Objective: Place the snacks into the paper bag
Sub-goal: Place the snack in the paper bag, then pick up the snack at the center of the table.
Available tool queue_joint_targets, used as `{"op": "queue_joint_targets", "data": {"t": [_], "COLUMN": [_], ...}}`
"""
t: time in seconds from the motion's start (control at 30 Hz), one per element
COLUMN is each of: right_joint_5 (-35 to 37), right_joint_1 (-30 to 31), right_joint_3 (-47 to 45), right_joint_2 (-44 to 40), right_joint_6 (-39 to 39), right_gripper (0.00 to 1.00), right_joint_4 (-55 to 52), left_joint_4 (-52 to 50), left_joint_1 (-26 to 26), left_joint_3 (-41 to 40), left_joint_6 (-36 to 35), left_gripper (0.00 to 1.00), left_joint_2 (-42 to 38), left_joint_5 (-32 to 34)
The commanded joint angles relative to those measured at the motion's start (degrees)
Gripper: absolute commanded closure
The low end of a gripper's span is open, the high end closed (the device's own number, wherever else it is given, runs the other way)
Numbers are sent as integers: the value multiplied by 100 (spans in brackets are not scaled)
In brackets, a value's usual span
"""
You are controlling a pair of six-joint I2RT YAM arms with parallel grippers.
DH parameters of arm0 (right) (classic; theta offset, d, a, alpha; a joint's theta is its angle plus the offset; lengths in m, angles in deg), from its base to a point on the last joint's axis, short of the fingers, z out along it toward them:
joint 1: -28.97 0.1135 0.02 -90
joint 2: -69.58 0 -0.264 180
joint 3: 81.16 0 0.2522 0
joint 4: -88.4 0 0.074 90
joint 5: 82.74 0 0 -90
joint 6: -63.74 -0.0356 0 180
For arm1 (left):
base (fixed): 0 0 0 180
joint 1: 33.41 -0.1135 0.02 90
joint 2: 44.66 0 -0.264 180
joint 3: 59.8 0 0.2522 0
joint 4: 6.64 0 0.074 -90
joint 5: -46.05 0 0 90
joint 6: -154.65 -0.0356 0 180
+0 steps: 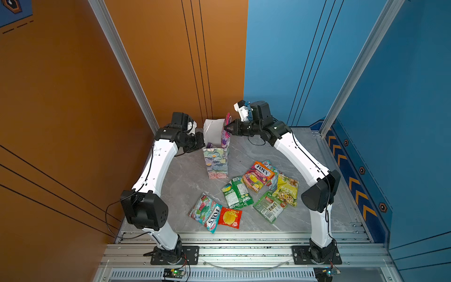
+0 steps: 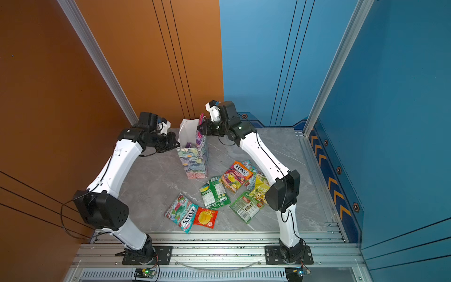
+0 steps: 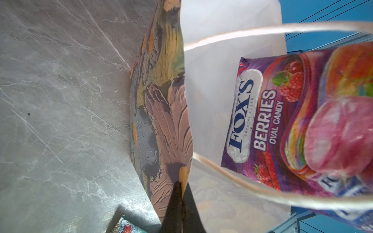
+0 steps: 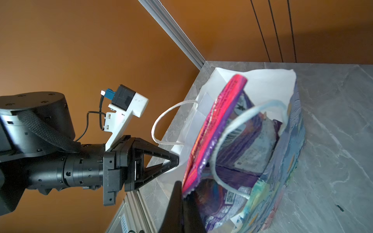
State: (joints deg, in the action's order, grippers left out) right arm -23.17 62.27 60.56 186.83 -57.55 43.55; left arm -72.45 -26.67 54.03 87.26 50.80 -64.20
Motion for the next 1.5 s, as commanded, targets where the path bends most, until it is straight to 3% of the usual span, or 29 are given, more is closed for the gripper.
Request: {"op": "queue_joint_targets", "data": {"t": [0.0,0.07,0.2,0.33,0.53,0.67,0.93,1.1,1.3,1.47], "right_joint_5": [-38,-24,-28,-19,50,243,958,1033,1231,1345], "right_joint_1": [-8,-8,-1,9,-27,-67,-131,-32,399,593], "right_joint_3": [208,210,260,325,178,-400,-3155,-4769,-6271,-6889], "right_joint_2": [-55,-45,-40,-94,-363,-821,-2335,-2991,-3295,-3155], "right_joint_6": [194,169,134,84,50,145,246,-61,-629,-916], "right_gripper": [100,98,74,61,60,59,59,59,60,59], "right_joint_4": [-80,-90,-90,-82,-81,-77,145,254,622,984], "left_joint_4": [38,38,46,44,42,39,46,104,132,140], "left_joint_1": [-33,-33,-34,-27,-24,-24,-24,-17,-15,-15], "left_joint_3": [-62,-67,-85,-86,-84,-93,-98,-150,-181,-194], "left_joint_6": [68,68,68,77,85,84,81,112,124,112], "left_gripper": [100,100,100,100,100,100,100,100,100,100], "left_joint_2": [-162,-177,-187,-190,-194,-199,-199,-221,-238,-245], "left_joint_5": [-176,-176,-181,-174,-181,-176,-185,-207,-185,-207]}}
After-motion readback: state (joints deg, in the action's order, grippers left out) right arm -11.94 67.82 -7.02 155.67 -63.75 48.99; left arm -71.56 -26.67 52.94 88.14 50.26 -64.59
